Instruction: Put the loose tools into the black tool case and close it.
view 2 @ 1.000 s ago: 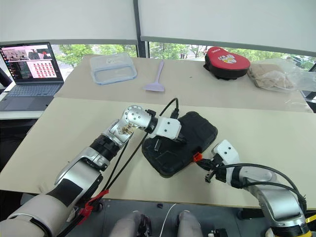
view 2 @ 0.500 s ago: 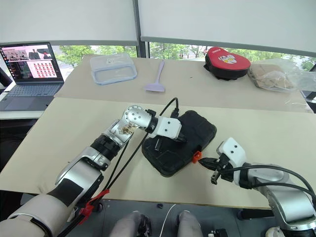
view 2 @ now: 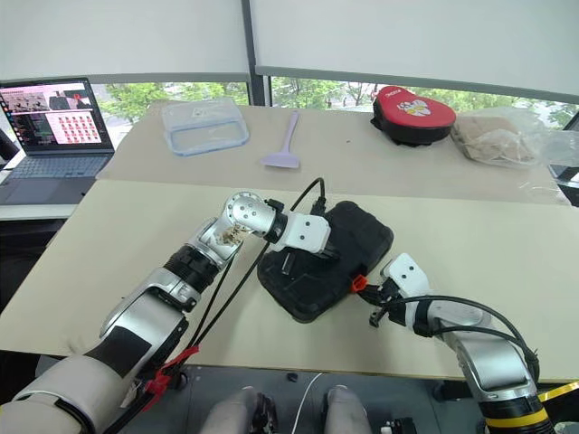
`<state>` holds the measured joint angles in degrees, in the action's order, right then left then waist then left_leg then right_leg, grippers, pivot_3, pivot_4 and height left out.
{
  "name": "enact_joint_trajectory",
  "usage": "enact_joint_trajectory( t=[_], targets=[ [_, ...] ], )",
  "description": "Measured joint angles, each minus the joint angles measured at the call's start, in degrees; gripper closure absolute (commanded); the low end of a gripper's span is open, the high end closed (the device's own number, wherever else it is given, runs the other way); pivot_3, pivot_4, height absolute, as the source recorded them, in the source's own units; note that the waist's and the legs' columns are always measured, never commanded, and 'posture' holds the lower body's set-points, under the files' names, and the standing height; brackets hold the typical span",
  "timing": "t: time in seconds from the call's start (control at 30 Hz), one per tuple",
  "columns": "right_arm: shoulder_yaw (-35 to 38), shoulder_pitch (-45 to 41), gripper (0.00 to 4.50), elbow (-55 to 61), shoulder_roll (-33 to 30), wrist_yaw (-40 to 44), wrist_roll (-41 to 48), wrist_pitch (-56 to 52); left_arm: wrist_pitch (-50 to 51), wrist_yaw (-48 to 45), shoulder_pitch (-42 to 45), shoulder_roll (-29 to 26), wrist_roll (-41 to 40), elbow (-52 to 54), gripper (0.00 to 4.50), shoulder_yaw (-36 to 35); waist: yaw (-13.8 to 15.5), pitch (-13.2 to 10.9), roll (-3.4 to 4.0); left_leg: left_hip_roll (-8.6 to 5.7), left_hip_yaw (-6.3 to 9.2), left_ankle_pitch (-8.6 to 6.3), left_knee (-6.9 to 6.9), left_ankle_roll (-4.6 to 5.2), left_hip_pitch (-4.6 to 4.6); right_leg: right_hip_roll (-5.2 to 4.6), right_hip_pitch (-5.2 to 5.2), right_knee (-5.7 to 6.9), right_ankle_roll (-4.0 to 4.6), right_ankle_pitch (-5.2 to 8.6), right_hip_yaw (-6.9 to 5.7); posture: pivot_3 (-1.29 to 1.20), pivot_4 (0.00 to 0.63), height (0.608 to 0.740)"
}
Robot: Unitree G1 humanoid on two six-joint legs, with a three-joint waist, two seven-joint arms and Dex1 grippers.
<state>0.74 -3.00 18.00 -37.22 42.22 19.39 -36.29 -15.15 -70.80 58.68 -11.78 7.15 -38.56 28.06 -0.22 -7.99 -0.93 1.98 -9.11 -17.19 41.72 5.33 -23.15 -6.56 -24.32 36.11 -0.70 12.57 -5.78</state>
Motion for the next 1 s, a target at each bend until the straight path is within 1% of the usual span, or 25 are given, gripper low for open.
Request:
enact_joint_trajectory(
  t=[0.13,0.2,0.27,0.33,0.47,0.57,0.63,0.7,0.77,0.8,0.83,0.97,1.0],
  targets=[
    [3.5,0.3,4.50,2.1,2.0,-0.5,4.6,-3.2,-1.3,0.5,0.5,0.0,0.7,-0.6,4.41,0.0,-0.6,0.0,0.01,0.00,-0.01,0.02,-0.03,-0.03,-0.03,0.01,-0.06,0.05,0.01,-0.01,0.04,0.00,0.150,0.731],
    [5.8,1.6,4.50,5.2,1.8,-0.2,7.0,-4.0,-1.8,1.2,0.9,-0.1,1.3,-1.3,4.41,0.0,-0.6,0.0,0.01,0.00,-0.01,0.02,-0.07,-0.04,-0.02,0.02,-0.07,0.05,0.02,0.00,0.03,0.00,0.150,0.731],
    [8.7,0.8,4.50,11.4,1.9,0.8,11.4,-3.9,-2.3,1.4,1.2,0.1,1.9,-2.3,4.41,0.0,-0.4,0.0,0.10,0.00,0.01,0.01,-0.09,-0.02,0.07,0.02,0.03,0.02,0.01,0.00,0.00,0.00,0.150,0.731],
    [9.4,-0.5,4.50,15.3,1.2,1.3,13.6,-3.8,-2.5,1.7,1.3,0.7,2.3,-2.6,4.41,0.0,0.0,0.1,0.07,0.00,0.03,-0.06,-0.10,0.09,0.12,0.01,0.11,-0.04,0.01,0.02,-0.05,0.00,0.150,0.731],
    [8.7,0.2,4.50,16.0,0.2,1.2,14.0,-4.1,-3.4,1.6,1.3,1.3,2.3,-2.8,4.41,0.1,0.7,0.1,0.08,-0.07,-0.04,-0.12,-0.07,0.17,0.04,-0.09,0.08,-0.11,-0.02,0.03,-0.05,0.00,0.150,0.731],
    [8.3,0.6,4.50,15.1,-2.8,1.5,13.2,-4.1,-3.4,1.6,1.4,1.3,2.3,-3.1,4.41,0.0,0.8,0.1,0.08,-0.08,-0.07,-0.11,-0.04,0.18,0.04,-0.11,0.09,-0.11,-0.03,0.01,-0.05,0.00,0.150,0.731],
    [10.6,1.1,4.50,14.5,-5.6,2.7,13.7,-4.4,-3.3,1.6,1.3,1.2,2.2,-2.9,4.41,-0.1,0.9,0.1,0.08,-0.07,-0.07,-0.12,-0.04,0.18,0.04,-0.11,0.09,-0.11,-0.03,0.01,-0.04,0.00,0.150,0.731],
    [14.4,1.9,4.50,13.4,-9.6,4.5,14.2,-4.4,-2.4,1.2,0.5,0.3,1.5,-2.2,4.41,-1.0,0.6,0.1,0.08,-0.05,-0.08,-0.11,-0.05,0.17,0.06,-0.08,0.07,-0.10,-0.03,0.01,-0.01,0.00,0.150,0.731],
    [17.4,3.5,3.91,12.0,-12.6,7.5,14.8,-4.1,0.7,0.0,-0.8,-1.3,-0.4,0.0,3.92,-2.7,0.3,0.1,0.09,-0.03,-0.08,-0.10,-0.10,0.14,0.10,-0.04,0.06,-0.08,-0.01,0.03,0.02,0.00,0.150,0.731],
    [18.5,4.6,3.69,10.5,-14.2,9.4,14.8,-3.6,2.7,-1.1,-2.1,-3.0,-1.8,1.8,3.72,-3.8,0.1,0.1,0.08,-0.02,-0.08,-0.08,-0.12,0.10,0.11,-0.01,0.04,-0.05,0.01,0.04,0.04,0.00,0.150,0.731],
    [19.5,5.7,3.30,8.6,-15.8,11.5,14.7,-2.8,4.7,-2.3,-3.5,-5.2,-3.4,3.9,3.29,-5.2,-0.3,0.1,0.08,0.00,-0.09,-0.03,-0.15,0.03,0.12,0.02,0.01,-0.03,0.03,0.05,0.07,0.00,0.150,0.731],
    [23.0,6.2,1.91,-0.2,-19.9,18.9,13.5,1.6,15.7,-7.8,-8.8,-17.2,-9.0,12.5,1.81,-11.2,-0.9,0.1,0.12,-0.01,-0.24,0.09,-0.47,-0.18,0.37,0.06,0.04,-0.01,0.05,0.06,0.20,0.00,0.150,0.731],
    [23.3,5.7,1.72,-1.8,-20.7,20.8,13.6,2.5,18.4,-8.9,-10.7,-20.2,-10.8,15.2,1.58,-13.3,-0.9,0.1,0.11,-0.01,-0.23,0.11,-0.53,-0.21,0.38,0.08,0.02,-0.01,0.06,0.08,0.20,0.00,0.150,0.731]
  ],
)
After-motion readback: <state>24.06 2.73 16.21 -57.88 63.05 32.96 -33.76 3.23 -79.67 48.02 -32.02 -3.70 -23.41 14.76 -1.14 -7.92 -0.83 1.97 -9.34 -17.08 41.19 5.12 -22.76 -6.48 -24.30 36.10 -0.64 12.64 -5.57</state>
